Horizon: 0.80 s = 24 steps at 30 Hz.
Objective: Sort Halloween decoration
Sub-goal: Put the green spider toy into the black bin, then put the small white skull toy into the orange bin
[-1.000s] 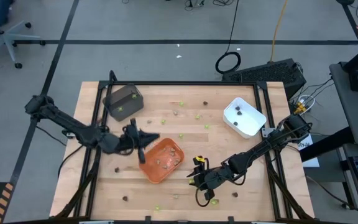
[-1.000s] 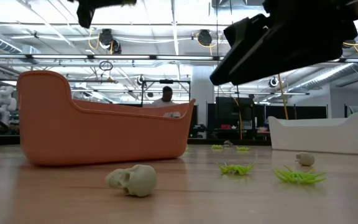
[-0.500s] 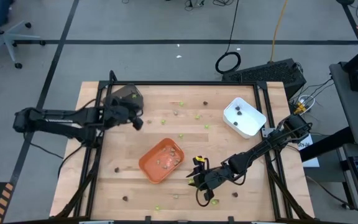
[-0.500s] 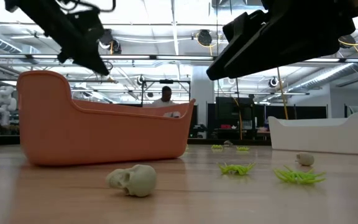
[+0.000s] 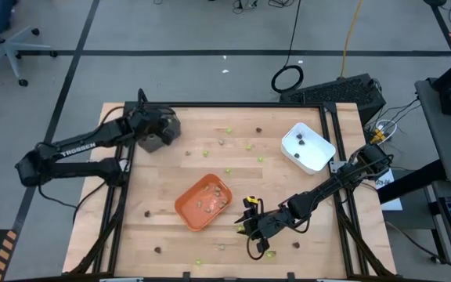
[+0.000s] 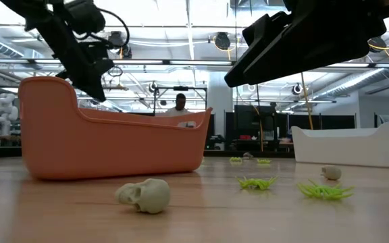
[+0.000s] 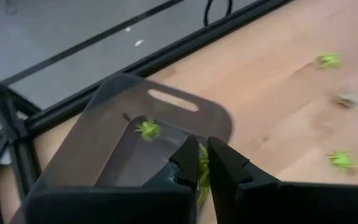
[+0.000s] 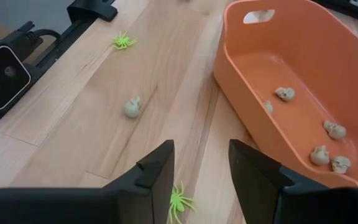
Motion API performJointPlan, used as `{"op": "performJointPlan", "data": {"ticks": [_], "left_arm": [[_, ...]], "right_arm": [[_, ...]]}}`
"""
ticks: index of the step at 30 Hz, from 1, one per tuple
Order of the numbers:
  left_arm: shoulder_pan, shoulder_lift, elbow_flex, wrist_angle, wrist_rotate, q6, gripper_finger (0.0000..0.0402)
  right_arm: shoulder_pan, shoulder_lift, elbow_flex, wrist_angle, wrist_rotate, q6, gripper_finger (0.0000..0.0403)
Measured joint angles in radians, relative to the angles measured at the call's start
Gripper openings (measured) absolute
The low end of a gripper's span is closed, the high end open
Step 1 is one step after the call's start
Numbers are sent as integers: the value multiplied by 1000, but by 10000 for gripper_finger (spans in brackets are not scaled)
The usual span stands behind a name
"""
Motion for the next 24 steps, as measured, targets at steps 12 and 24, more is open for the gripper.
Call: {"op": "performJointPlan", "data": {"ticks": [12, 24], "left_arm": [[71, 114, 0, 2, -9, 2, 95], [-364, -86, 0, 61, -67, -79, 102]], "right_arm": [[0, 0, 0, -15, 0, 2, 137], [7, -143, 0, -253, 117, 76, 137]]}}
